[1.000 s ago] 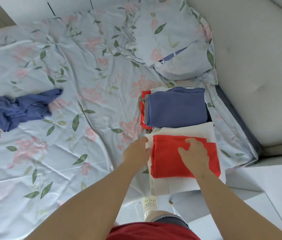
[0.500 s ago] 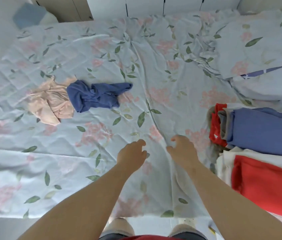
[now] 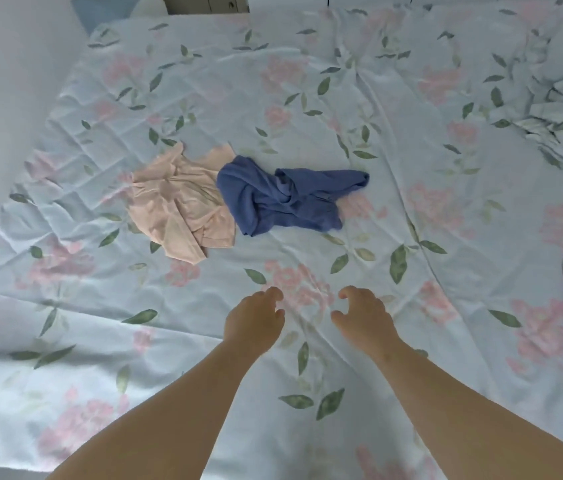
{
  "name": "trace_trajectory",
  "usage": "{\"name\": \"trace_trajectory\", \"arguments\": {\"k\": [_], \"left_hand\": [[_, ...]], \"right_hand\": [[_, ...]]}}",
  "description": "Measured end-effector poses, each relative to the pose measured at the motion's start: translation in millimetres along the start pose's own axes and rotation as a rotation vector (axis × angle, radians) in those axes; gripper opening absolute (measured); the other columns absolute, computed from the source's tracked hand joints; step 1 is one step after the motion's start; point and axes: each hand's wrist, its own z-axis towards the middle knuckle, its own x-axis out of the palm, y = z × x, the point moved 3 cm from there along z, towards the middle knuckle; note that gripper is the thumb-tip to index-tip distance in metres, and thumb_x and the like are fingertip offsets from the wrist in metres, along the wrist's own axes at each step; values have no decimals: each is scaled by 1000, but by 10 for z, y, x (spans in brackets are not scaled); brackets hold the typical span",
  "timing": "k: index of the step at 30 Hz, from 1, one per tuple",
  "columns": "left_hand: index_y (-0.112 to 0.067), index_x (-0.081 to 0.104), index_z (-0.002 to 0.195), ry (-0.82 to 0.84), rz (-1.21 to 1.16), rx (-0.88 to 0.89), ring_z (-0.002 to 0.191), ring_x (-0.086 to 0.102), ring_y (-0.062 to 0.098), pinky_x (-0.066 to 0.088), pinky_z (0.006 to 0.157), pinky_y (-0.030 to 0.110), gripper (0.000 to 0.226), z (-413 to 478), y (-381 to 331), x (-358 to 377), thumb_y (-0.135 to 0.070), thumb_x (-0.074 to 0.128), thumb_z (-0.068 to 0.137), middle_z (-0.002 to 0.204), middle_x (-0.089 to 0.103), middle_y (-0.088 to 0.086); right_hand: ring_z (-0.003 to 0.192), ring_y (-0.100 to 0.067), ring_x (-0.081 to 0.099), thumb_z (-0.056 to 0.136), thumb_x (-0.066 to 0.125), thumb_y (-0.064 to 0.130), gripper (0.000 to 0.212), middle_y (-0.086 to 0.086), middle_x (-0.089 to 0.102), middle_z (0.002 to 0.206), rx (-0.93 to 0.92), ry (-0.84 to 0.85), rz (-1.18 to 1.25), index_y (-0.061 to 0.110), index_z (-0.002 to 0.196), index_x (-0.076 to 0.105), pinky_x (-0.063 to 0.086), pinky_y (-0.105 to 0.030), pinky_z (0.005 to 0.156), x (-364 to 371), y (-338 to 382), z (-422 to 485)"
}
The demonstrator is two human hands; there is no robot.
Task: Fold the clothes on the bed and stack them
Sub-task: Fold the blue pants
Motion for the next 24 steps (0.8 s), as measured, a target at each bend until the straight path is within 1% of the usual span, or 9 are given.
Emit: {"name": "trace_trajectory", "arguments": {"k": [4, 10, 13, 15, 16, 18, 20, 22, 24], "left_hand": [[-24, 46, 128, 11, -5, -9, 110, 54, 18, 48, 87, 33, 30, 569, 233, -4, -26, 41, 98, 123, 57, -2], [-24, 37, 137, 11, 18, -11, 119, 47, 19, 42, 83, 31, 40, 1404, 504, 209, -24, 41, 97, 139, 41, -5], [-26, 26, 144, 48, 72, -5, 129, 39, 19, 42, 90, 33, 50, 1673, 622, 411, -27, 43, 97, 150, 24, -6], [-26, 21, 146, 76, 88, -25, 134, 32, 19, 41, 94, 34, 54, 1765, 700, 561, -30, 44, 97, 152, 19, -6], [-26, 21, 146, 93, 67, -46, 136, 31, 19, 41, 95, 35, 56, 1786, 737, 634, -30, 45, 96, 153, 18, -6], [-28, 21, 146, 119, 12, -81, 137, 29, 19, 44, 97, 37, 58, 1776, 801, 760, -31, 48, 94, 153, 17, -6], [-29, 24, 145, 110, -2, -74, 136, 31, 18, 46, 96, 39, 58, 1745, 834, 822, -30, 50, 93, 152, 20, -5], [-28, 25, 144, 89, -51, -81, 129, 39, 19, 48, 93, 40, 58, 1705, 825, 812, -30, 52, 93, 148, 27, -4], [-27, 25, 145, 75, -113, -121, 123, 45, 20, 48, 92, 40, 58, 1640, 759, 745, -29, 51, 94, 145, 31, -4]], "right_hand": [[124, -24, 43, 93, 48, 22, 48, -3, 40, 142, 12, -5, -7, 18, 139, 38, 39, -37, 100, 115, 139, 618], [128, -31, 37, 92, 49, 15, 48, -7, 35, 145, -128, -214, -5, 14, 140, 39, 39, -44, 98, -65, 399, 1808], [138, -32, 22, 94, 49, 17, 51, -6, 10, 157, -125, -216, -119, 23, 142, 33, 39, -43, 95, -38, 413, 2253], [142, -30, 12, 94, 50, 14, 58, -3, -8, 159, -96, -184, -167, 30, 145, 27, 39, -41, 92, 34, 355, 2440], [141, -31, 13, 93, 50, 10, 63, -4, -11, 159, -90, -173, -152, 30, 146, 24, 39, -40, 92, 72, 303, 2531], [136, -35, 25, 90, 51, 3, 65, -10, 2, 157, -105, -178, -56, 24, 147, 27, 38, -39, 96, 125, 189, 2651], [126, -37, 40, 88, 50, -2, 54, -17, 33, 145, -163, -237, 32, 11, 140, 41, 38, -38, 97, 131, 91, 2677], [114, -35, 51, 90, 46, -3, 41, -18, 54, 127, -178, -301, 72, 4, 130, 51, 43, -36, 92, 79, 33, 2607], [99, -29, 58, 91, 42, -2, 37, -15, 61, 116, -177, -332, 124, 4, 124, 57, 43, -20, 77, -13, 19, 2491]]}}
